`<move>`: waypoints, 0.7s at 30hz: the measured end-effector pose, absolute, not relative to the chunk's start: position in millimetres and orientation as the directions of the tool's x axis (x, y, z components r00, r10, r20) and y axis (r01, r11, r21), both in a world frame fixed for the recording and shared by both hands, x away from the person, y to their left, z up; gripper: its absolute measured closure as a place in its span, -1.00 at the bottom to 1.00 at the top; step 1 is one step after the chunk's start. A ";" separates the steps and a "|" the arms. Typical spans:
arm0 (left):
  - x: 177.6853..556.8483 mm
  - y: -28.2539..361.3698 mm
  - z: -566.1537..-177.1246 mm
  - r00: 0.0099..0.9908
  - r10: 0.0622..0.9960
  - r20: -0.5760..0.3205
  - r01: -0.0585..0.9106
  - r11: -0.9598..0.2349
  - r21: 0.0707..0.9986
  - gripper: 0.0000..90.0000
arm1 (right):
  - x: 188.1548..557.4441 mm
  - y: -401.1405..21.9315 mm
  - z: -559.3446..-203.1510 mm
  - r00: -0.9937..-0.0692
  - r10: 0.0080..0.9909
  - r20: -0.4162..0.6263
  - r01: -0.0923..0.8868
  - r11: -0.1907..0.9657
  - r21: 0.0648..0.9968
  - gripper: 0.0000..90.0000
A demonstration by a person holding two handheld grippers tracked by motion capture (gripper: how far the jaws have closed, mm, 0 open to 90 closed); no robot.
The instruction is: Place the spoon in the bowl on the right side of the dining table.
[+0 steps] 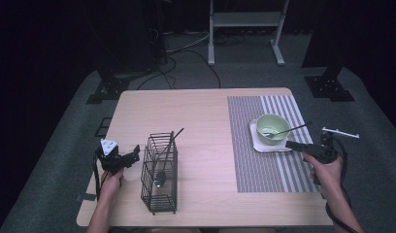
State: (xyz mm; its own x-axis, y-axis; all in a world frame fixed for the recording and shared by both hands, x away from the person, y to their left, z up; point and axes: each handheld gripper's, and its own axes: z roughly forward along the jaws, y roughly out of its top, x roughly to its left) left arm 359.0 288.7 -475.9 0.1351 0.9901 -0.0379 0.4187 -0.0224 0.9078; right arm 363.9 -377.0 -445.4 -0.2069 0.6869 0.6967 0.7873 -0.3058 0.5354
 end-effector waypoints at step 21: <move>359.0 288.5 -475.9 0.137 0.990 -0.035 0.419 -0.026 0.907 -0.99 | 350.6 -362.4 -451.3 -0.257 0.665 0.701 0.794 -0.268 0.545 -0.26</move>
State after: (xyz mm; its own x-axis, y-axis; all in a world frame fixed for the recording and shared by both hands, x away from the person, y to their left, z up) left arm 359.0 288.5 -475.9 0.1374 0.9899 -0.0350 0.4195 -0.0262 0.9074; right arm 350.6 -362.4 -451.3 -0.2567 0.6655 0.7009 0.7943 -0.2679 0.5453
